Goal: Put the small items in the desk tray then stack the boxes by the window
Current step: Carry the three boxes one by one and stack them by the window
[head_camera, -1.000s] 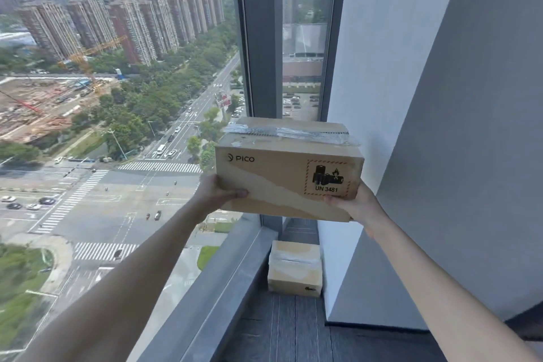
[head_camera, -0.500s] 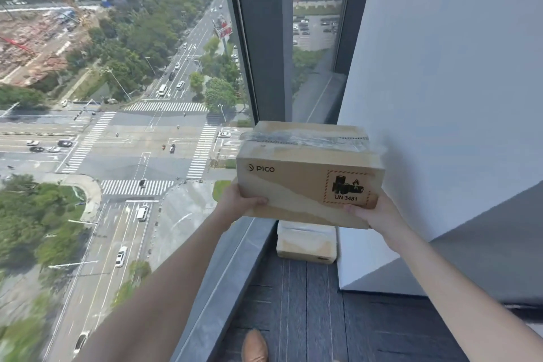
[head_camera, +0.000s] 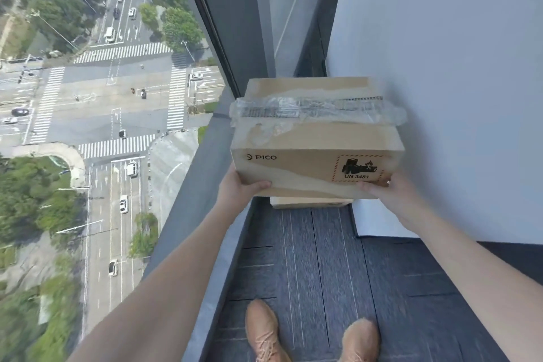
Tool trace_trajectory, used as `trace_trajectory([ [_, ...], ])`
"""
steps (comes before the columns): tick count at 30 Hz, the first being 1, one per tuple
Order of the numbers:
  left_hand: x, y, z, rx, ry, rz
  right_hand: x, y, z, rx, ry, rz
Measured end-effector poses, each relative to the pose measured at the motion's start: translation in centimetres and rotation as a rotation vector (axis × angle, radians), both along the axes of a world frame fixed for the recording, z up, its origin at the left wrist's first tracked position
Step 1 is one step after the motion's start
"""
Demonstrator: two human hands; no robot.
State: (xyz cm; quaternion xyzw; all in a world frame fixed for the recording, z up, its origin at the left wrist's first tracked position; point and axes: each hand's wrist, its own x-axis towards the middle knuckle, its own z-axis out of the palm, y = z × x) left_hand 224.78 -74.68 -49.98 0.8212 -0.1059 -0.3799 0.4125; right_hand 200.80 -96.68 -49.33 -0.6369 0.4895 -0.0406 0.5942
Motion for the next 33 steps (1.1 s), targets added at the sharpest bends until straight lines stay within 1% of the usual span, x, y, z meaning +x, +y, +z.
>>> trace_trajectory([
  [2, -0.6, -0.1, -4.4, -0.003, -0.003, 0.006, -0.3, -0.2, -4.5, 0.000, 0.018, -0.017],
  [7, -1.6, -0.8, -13.9, 0.021, -0.084, 0.048, -0.7, -1.3, -14.4, -0.027, 0.016, -0.028],
  [12, -2.2, -1.1, -20.7, 0.012, -0.104, 0.059, -1.3, -1.2, -21.4, -0.050, -0.006, -0.048],
  [17, -2.6, -1.3, -25.1, 0.003, -0.150, 0.078, -1.5, -1.3, -26.0, -0.114, -0.032, -0.074],
  [22, -3.2, -1.0, -28.7, 0.017, -0.168, 0.084, -2.0, -1.7, -30.0, -0.112, 0.013, -0.063],
  [29, -5.1, -0.7, -31.6, 0.046, -0.108, 0.150, -3.4, -1.8, -33.1, -0.052, 0.009, -0.025],
  [33, -5.1, -1.0, -32.0, 0.064, -0.119, 0.146, -3.0, -1.9, -32.1, -0.019, 0.007, -0.022],
])
